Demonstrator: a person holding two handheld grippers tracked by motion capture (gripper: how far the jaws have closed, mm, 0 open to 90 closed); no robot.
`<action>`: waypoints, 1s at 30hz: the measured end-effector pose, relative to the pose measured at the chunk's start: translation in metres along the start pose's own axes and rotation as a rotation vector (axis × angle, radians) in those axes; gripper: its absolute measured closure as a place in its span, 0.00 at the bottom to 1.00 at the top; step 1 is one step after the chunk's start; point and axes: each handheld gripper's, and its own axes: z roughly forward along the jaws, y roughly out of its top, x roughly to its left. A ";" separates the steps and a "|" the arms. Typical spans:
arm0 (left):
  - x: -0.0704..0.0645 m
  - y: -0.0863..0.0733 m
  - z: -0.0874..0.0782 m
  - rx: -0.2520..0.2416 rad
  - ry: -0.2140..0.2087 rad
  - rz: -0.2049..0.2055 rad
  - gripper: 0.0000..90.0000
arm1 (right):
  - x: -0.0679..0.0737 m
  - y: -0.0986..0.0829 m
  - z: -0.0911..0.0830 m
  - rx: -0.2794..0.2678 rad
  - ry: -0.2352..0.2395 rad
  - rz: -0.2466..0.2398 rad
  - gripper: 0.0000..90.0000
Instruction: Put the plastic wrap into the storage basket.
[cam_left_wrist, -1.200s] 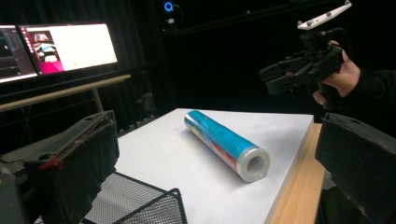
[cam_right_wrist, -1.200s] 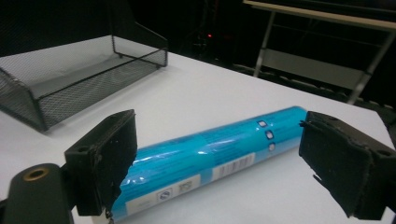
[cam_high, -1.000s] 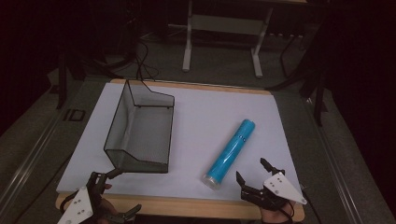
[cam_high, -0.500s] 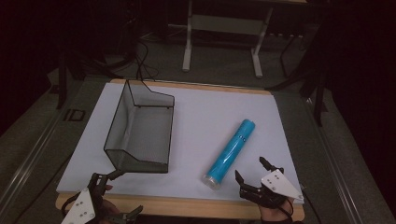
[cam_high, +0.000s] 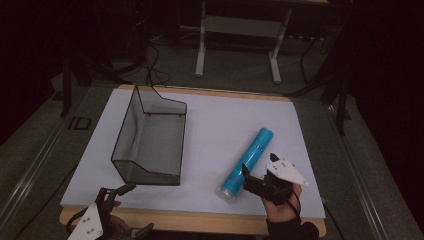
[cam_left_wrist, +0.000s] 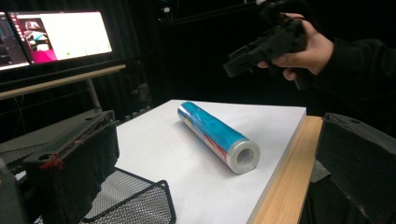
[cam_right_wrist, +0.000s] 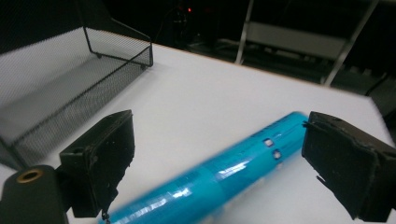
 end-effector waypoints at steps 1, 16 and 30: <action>0.000 0.000 -0.001 -0.007 -0.002 -0.003 0.00 | -0.001 0.006 0.009 0.050 0.032 0.033 0.11; -0.001 0.000 0.000 -0.003 -0.008 -0.001 0.00 | -0.001 0.024 0.058 0.209 -0.110 0.215 0.12; -0.002 -0.001 0.001 0.011 -0.008 0.008 0.00 | -0.017 0.012 0.106 0.325 -0.304 0.438 0.10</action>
